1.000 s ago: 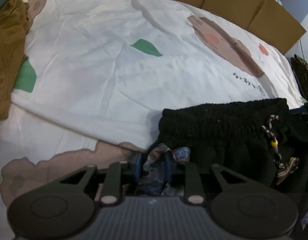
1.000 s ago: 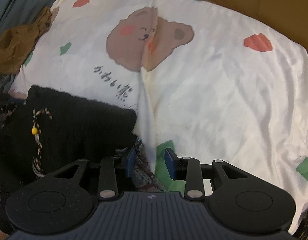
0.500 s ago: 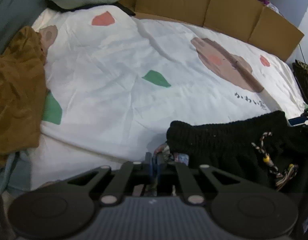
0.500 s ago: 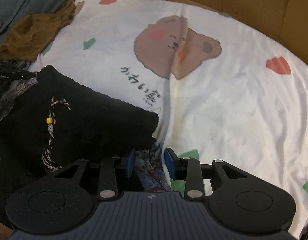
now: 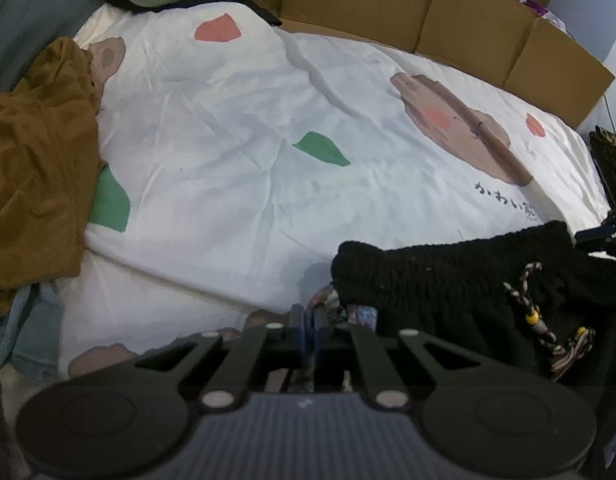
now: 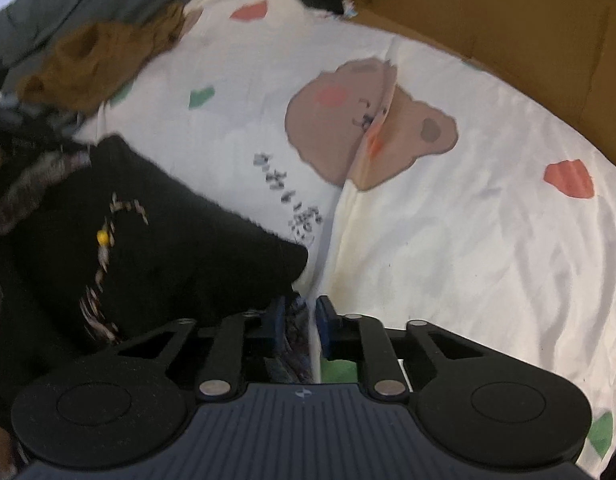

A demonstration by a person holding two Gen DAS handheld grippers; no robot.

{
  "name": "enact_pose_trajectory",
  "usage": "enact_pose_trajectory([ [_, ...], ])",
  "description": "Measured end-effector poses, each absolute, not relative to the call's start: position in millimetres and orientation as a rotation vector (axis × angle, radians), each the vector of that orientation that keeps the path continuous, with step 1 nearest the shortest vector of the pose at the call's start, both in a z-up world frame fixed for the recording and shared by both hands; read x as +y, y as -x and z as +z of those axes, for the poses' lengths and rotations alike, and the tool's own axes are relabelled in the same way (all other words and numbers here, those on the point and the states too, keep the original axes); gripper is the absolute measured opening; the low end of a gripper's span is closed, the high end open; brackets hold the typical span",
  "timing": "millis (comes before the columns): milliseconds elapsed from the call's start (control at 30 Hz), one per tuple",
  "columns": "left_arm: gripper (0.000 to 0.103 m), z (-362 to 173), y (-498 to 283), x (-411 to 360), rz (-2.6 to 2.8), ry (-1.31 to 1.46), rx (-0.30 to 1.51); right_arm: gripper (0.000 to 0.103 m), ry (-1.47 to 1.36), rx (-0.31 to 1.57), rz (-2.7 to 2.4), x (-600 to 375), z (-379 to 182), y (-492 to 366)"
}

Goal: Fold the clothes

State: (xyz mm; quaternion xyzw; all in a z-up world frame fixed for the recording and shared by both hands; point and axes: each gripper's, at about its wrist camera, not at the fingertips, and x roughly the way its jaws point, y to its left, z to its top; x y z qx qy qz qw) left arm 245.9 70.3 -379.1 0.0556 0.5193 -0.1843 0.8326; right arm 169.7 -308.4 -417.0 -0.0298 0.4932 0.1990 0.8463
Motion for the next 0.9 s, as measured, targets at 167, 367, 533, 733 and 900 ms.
enact_pose_trajectory([
  [167,0.004,-381.3,-244.7,71.7,-0.395,-0.114,1.104,0.019,0.142,1.009,0.462,-299.9,-416.6,-168.0],
  [367,0.004,-383.6,-244.5,73.3,-0.401,-0.111,1.105,0.019,0.172,0.997,0.513,-293.3,-418.9,-173.4],
  [533,0.004,-386.6,-243.0,75.6,-0.403,-0.102,1.108,0.025,0.149,1.025,0.519,-298.8,-424.5,-178.9],
  [733,0.004,-388.8,-242.8,77.4,-0.411,-0.095,1.108,0.029,0.119,1.058,0.561,-312.5,-427.8,-181.0],
  [900,0.004,-391.5,-242.7,77.9,-0.411,-0.089,1.112,0.03,0.14,1.068,0.592,-310.1,-433.4,-181.3],
])
